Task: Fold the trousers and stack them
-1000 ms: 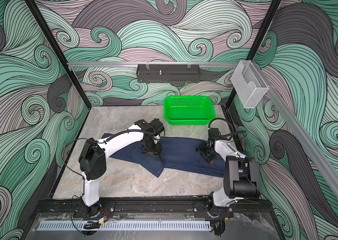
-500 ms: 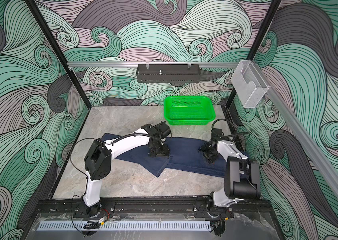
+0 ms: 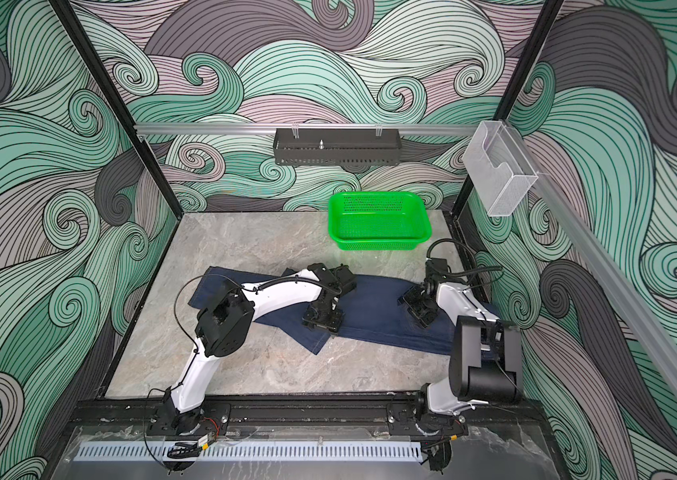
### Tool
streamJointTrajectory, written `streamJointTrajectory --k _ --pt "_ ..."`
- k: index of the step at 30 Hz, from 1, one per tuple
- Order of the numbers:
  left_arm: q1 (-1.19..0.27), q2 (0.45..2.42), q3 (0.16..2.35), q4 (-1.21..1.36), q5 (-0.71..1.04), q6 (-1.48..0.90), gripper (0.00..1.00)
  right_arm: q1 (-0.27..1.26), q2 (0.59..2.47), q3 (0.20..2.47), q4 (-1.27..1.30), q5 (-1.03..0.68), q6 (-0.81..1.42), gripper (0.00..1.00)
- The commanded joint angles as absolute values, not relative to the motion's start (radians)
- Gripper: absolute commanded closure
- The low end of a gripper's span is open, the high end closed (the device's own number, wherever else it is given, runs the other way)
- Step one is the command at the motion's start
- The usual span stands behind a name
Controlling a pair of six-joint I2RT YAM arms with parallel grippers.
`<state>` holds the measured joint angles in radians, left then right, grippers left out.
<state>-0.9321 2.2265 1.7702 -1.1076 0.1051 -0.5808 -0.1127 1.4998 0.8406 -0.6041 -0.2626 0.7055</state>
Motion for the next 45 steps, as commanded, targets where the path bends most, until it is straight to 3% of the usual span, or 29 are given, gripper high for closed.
streamJointTrajectory --k 1,5,9,16,21,36,45 --pt "-0.940 2.269 1.761 -1.146 0.065 -0.541 0.42 -0.117 1.495 0.830 -0.615 -0.266 0.692 0.32" --pt "-0.940 2.284 1.760 -1.146 0.061 -0.528 0.53 -0.117 1.500 0.828 -0.616 -0.265 0.692 0.32" --pt "-0.939 2.267 1.764 -1.170 0.027 -0.524 0.71 -0.117 1.499 0.828 -0.613 -0.265 0.693 0.32" --pt "-0.920 2.142 1.792 -1.212 0.009 -0.516 0.84 -0.117 1.503 0.828 -0.611 -0.265 0.695 0.32" --pt "-0.829 2.038 1.794 -1.227 0.027 -0.516 0.94 -0.117 1.504 0.827 -0.608 -0.267 0.698 0.32" --pt "-0.298 1.945 1.786 -1.317 -0.095 -0.371 0.98 -0.115 1.549 0.838 -0.603 -0.265 0.686 0.32" --pt "-0.077 1.945 1.839 -1.332 -0.171 -0.329 0.97 -0.114 1.510 0.842 -0.628 -0.260 0.687 0.31"
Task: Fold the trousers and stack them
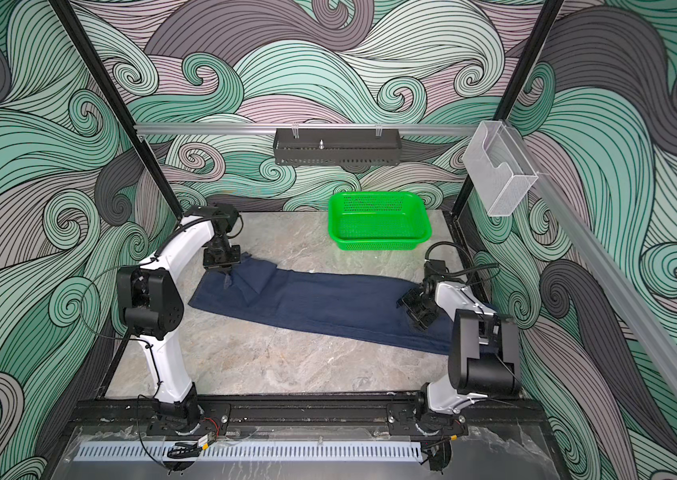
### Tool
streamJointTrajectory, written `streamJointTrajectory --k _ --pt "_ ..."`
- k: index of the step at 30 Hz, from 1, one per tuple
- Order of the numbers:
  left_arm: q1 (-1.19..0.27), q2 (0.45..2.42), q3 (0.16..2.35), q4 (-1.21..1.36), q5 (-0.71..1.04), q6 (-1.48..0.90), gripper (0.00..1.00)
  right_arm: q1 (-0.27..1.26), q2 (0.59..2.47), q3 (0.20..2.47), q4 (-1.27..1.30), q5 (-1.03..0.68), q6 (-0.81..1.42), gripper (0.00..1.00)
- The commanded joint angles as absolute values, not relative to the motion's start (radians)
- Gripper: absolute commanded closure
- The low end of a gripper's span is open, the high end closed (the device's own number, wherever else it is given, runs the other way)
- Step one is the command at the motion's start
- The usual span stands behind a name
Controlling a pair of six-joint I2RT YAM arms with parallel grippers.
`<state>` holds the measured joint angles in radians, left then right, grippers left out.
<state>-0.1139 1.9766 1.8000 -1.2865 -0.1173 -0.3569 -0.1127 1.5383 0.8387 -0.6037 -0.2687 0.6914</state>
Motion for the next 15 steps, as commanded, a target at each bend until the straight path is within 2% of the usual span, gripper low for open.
streamJointTrajectory --k 1,15 --pt "-0.061 1.951 1.841 -1.330 -0.177 -0.327 0.97 -0.116 1.507 0.843 -0.630 -0.258 0.688 0.31" --pt "0.029 2.025 1.927 -1.396 -0.234 -0.318 0.94 -0.115 1.508 0.849 -0.639 -0.251 0.689 0.31"
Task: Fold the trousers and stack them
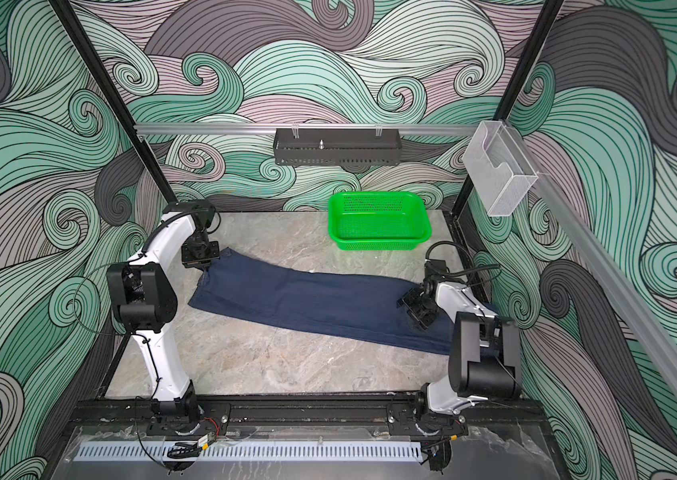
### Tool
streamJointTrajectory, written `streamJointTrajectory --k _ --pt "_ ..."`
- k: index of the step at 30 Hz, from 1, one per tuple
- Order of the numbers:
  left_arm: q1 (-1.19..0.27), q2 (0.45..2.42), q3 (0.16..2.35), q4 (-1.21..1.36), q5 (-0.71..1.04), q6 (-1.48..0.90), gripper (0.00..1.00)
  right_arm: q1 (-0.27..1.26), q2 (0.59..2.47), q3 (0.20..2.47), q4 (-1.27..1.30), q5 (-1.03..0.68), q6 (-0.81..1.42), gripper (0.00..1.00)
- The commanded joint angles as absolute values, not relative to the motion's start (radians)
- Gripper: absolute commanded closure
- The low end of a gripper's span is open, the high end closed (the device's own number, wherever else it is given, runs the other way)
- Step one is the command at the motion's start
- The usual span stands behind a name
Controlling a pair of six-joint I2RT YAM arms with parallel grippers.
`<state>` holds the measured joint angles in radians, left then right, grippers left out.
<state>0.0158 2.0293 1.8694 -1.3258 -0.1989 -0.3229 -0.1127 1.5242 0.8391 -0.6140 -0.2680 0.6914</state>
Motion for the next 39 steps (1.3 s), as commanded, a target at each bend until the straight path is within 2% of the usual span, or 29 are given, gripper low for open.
streamJointTrajectory --k 1,7,11,16,24,31,39 --pt "0.029 2.018 1.941 -1.411 -0.223 -0.316 0.95 -0.116 1.511 0.848 -0.640 -0.251 0.690 0.31" --pt "0.028 1.917 2.002 -1.456 -0.004 -0.328 0.97 -0.115 1.518 0.848 -0.636 -0.247 0.687 0.31" --pt "0.029 1.858 2.053 -1.473 0.065 -0.346 0.97 -0.116 1.523 0.844 -0.637 -0.236 0.686 0.31" --pt "0.067 1.843 1.993 -1.440 -0.016 -0.376 0.97 -0.115 1.529 0.844 -0.641 -0.226 0.683 0.31" --pt "0.127 2.034 1.999 -1.546 -0.154 -0.373 0.96 -0.115 1.533 0.869 -0.680 -0.212 0.674 0.30" --pt "0.127 2.080 1.980 -1.514 -0.153 -0.360 0.88 -0.114 1.403 0.889 -0.788 -0.205 0.701 0.27" --pt "0.127 2.089 1.982 -1.502 -0.139 -0.349 0.86 -0.100 1.313 0.833 -0.854 -0.269 0.786 0.24"
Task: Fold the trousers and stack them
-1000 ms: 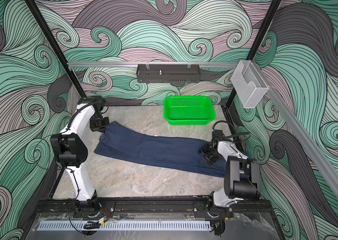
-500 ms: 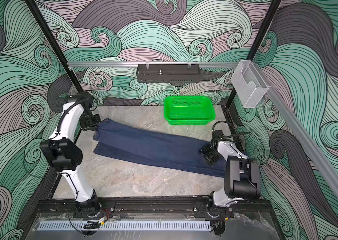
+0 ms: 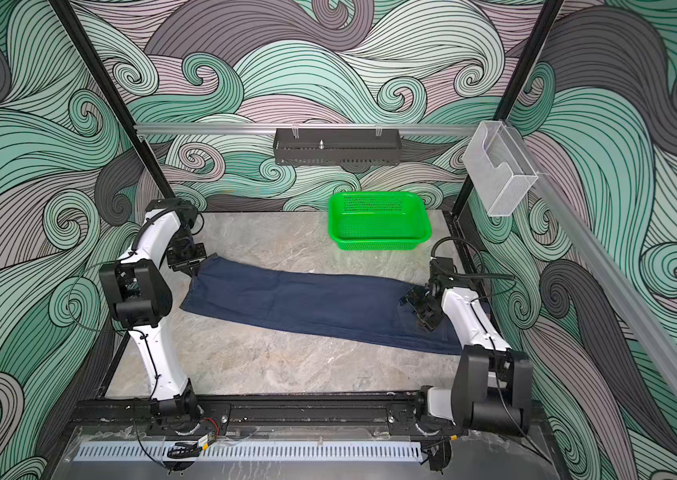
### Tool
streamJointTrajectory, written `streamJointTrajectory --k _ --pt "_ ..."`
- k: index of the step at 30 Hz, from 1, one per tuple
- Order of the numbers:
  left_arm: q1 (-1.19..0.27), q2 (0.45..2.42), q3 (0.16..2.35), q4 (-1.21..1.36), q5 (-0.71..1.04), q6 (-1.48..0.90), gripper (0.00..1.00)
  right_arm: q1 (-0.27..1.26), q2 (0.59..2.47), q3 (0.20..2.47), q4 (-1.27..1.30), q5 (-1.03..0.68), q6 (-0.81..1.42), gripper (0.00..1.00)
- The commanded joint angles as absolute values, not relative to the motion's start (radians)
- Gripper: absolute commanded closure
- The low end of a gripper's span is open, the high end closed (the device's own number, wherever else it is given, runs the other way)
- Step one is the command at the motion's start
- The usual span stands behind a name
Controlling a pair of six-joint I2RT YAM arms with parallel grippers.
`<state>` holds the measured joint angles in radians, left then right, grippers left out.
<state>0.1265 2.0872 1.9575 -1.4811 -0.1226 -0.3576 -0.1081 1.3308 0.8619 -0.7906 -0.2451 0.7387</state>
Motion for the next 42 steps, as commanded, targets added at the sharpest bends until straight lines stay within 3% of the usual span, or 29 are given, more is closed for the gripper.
streamJointTrajectory --k 1,7,16,19,23,27,34,42 --pt "0.127 2.089 1.982 -1.503 -0.140 -0.348 0.86 -0.097 1.306 0.816 -0.857 -0.278 0.802 0.24" --pt "0.129 2.089 1.994 -1.505 -0.137 -0.346 0.86 -0.089 1.289 0.726 -0.813 -0.308 0.875 0.29" --pt "0.136 2.085 2.010 -1.510 -0.132 -0.342 0.86 -0.092 1.391 0.667 -0.681 -0.303 0.942 0.49" --pt "0.138 2.087 2.021 -1.516 -0.127 -0.340 0.86 -0.091 1.414 0.664 -0.643 -0.311 0.967 0.61" --pt "0.140 2.092 2.062 -1.538 -0.116 -0.336 0.86 -0.092 1.392 0.676 -0.643 -0.344 0.979 0.88" --pt "0.144 2.084 2.132 -1.572 -0.089 -0.334 0.86 -0.094 1.292 0.709 -0.720 -0.362 0.971 0.99" --pt "0.178 2.065 2.133 -1.581 -0.101 -0.331 0.86 -0.095 1.160 0.717 -0.811 -0.362 0.958 1.00" --pt "0.204 2.091 2.047 -1.541 -0.149 -0.332 0.87 -0.106 1.217 0.652 -0.792 -0.316 0.904 1.00"
